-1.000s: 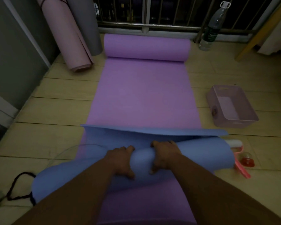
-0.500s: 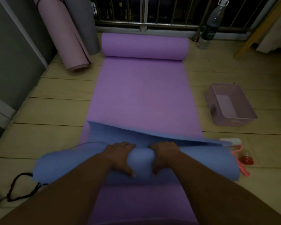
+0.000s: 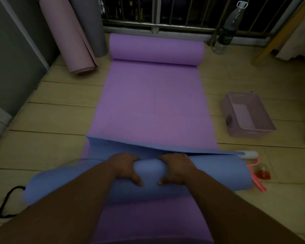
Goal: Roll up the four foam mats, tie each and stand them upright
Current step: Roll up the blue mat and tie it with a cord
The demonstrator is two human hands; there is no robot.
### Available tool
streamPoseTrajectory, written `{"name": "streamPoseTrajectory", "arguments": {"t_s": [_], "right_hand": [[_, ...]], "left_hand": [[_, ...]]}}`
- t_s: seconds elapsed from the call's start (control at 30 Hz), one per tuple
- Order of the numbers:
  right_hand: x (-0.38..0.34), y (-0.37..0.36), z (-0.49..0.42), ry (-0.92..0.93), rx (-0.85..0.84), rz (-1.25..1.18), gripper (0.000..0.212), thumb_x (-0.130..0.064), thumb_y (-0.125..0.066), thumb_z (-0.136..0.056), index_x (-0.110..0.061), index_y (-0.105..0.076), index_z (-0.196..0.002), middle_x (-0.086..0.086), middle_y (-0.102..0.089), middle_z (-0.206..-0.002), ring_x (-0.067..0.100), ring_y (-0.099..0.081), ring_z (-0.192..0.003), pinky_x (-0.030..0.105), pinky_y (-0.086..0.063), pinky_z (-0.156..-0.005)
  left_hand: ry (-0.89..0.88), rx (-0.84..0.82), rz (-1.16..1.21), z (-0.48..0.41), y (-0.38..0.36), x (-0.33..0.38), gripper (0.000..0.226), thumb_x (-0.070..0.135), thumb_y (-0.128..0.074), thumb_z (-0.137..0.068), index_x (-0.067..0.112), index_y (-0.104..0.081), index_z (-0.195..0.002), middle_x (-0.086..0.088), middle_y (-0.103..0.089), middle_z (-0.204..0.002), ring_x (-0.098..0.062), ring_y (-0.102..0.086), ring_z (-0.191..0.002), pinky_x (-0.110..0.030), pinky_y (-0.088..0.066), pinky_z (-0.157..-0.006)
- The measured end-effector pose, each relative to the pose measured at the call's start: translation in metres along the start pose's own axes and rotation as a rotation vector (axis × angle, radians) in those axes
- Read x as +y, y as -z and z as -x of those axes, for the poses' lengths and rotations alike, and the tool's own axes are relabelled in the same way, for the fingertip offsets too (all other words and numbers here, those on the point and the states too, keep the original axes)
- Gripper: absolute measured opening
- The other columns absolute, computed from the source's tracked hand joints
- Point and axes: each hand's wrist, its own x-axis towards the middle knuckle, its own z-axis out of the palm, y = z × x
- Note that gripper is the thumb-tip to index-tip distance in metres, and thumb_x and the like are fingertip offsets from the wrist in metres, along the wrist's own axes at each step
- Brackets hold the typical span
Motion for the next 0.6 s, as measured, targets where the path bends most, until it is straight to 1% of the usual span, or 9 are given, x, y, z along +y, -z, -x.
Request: {"name": "streamPoseTrajectory", "arguments": {"t_s": [0.07,0.1,0.23,0.27,0.33,0.43,0.5,0.57,0.6], "right_hand": [[0.001,0.0,0.0,-0.001,0.006,0.006,0.096,-0.067,-0.073,-0.067,-0.037,-0.033,-0.149,0.001,-0.033,-0.154,0.024,-0.03,-0.141,0.041,-0.018,-0.117],[0.0,-0.002,0.001,-0.007,0.015,0.008,0.096,-0.067,-0.072,-0.067,-0.037,-0.032,-0.149,0.002,-0.032,-0.152,0.025,-0.03,-0.14,0.041,-0.017,-0.117],[-0.001,-0.006,-0.001,-0.031,0.085,-0.089,0.082,-0.063,-0.069,-0.074,-0.033,-0.038,-0.144,-0.001,-0.044,-0.143,0.02,-0.038,-0.135,0.037,-0.019,-0.116],[-0.001,-0.005,-0.002,-0.04,0.102,-0.11,0.075,-0.061,-0.066,-0.078,-0.032,-0.039,-0.142,-0.001,-0.046,-0.144,0.018,-0.037,-0.136,0.037,-0.017,-0.117],[-0.002,-0.004,-0.003,-0.048,0.117,-0.085,0.067,-0.058,-0.057,-0.087,-0.032,-0.037,-0.145,-0.003,-0.04,-0.151,0.017,-0.03,-0.141,0.037,-0.012,-0.118],[-0.006,-0.004,-0.005,-0.068,0.151,-0.045,0.062,-0.057,-0.043,-0.096,-0.031,-0.029,-0.151,-0.001,-0.027,-0.159,0.022,-0.021,-0.146,0.04,-0.009,-0.12],[-0.007,-0.005,-0.005,-0.066,0.138,-0.048,0.073,-0.064,-0.046,-0.092,-0.028,-0.027,-0.152,0.0,-0.029,-0.158,0.022,-0.022,-0.145,0.042,-0.008,-0.121],[-0.003,-0.006,-0.004,-0.04,0.063,-0.007,0.104,-0.076,-0.061,-0.073,-0.028,-0.02,-0.155,0.0,-0.024,-0.159,0.023,-0.017,-0.147,0.045,-0.004,-0.121],[-0.001,-0.006,-0.003,-0.024,0.029,0.042,0.117,-0.076,-0.07,-0.064,-0.028,-0.015,-0.156,0.001,-0.021,-0.16,0.024,-0.014,-0.148,0.047,-0.003,-0.121]], "left_hand": [[0.017,-0.015,0.006,0.003,-0.004,-0.003,0.106,0.071,-0.08,-0.046,0.039,-0.043,-0.14,0.012,-0.052,-0.14,-0.012,-0.052,-0.124,-0.031,-0.041,-0.104],[0.024,-0.009,0.002,0.004,-0.006,-0.004,0.111,0.074,-0.078,-0.044,0.04,-0.039,-0.142,0.012,-0.049,-0.143,-0.013,-0.049,-0.127,-0.033,-0.039,-0.107],[0.002,0.157,-0.021,0.011,-0.011,0.0,0.101,0.074,-0.075,-0.049,0.038,-0.039,-0.137,0.007,-0.046,-0.137,-0.018,-0.045,-0.126,-0.037,-0.037,-0.105],[0.01,0.19,-0.045,0.012,-0.011,0.001,0.102,0.078,-0.069,-0.048,0.038,-0.039,-0.137,0.007,-0.045,-0.137,-0.019,-0.043,-0.128,-0.038,-0.035,-0.106],[0.023,0.184,-0.101,0.014,-0.012,0.002,0.118,0.086,-0.056,-0.041,0.036,-0.031,-0.145,0.005,-0.039,-0.146,-0.02,-0.037,-0.135,-0.041,-0.028,-0.112],[0.007,0.121,-0.204,0.014,-0.013,0.005,0.13,0.081,-0.069,-0.052,0.027,-0.01,-0.154,0.0,-0.022,-0.159,-0.021,-0.025,-0.144,-0.044,-0.019,-0.117],[0.013,0.124,-0.226,0.013,-0.012,0.007,0.127,0.074,-0.075,-0.056,0.027,-0.009,-0.154,0.0,-0.025,-0.158,-0.021,-0.027,-0.143,-0.043,-0.02,-0.116],[0.018,0.146,-0.18,0.012,-0.01,0.008,0.12,0.069,-0.079,-0.054,0.03,-0.019,-0.151,0.003,-0.036,-0.151,-0.02,-0.037,-0.137,-0.041,-0.027,-0.113],[0.016,0.161,-0.156,0.011,-0.009,0.008,0.117,0.067,-0.08,-0.052,0.03,-0.024,-0.148,0.004,-0.041,-0.148,-0.019,-0.041,-0.134,-0.04,-0.03,-0.111]]}}
